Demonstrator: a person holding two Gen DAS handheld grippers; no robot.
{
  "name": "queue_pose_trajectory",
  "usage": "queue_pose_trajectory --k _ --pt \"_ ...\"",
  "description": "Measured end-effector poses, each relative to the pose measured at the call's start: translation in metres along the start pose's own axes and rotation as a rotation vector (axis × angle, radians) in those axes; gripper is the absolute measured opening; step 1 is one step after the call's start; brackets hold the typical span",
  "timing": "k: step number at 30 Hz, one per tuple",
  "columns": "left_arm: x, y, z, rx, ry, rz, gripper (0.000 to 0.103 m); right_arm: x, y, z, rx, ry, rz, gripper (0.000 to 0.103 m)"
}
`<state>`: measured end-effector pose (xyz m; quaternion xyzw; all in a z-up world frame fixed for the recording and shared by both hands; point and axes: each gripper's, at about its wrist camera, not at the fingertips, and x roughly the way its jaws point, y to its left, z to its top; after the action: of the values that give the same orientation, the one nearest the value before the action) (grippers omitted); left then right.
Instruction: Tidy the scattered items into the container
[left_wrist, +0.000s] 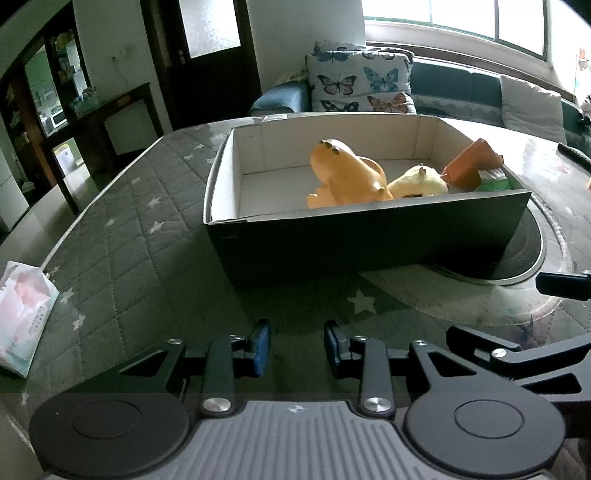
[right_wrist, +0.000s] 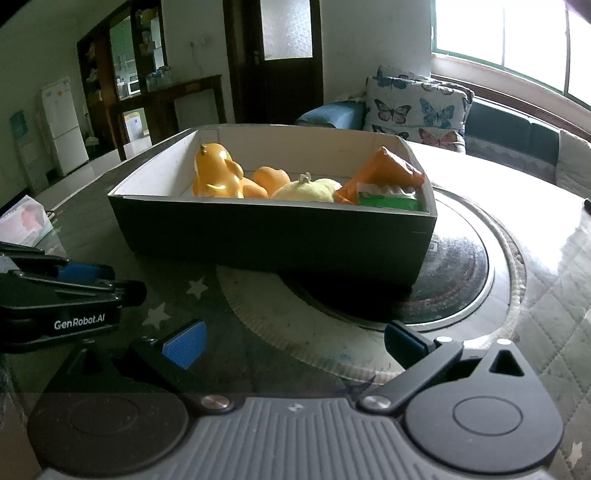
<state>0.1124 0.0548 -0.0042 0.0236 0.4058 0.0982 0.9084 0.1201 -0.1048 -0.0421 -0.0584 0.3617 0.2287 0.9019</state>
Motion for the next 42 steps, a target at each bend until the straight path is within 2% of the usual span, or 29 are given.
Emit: queue_pose_trajectory --k 42 --pt "0.029 0.0 0.027 0.001 0.051 -0.03 0.034 0.035 -0.007 0.025 0.014 0.055 -0.04 0.103"
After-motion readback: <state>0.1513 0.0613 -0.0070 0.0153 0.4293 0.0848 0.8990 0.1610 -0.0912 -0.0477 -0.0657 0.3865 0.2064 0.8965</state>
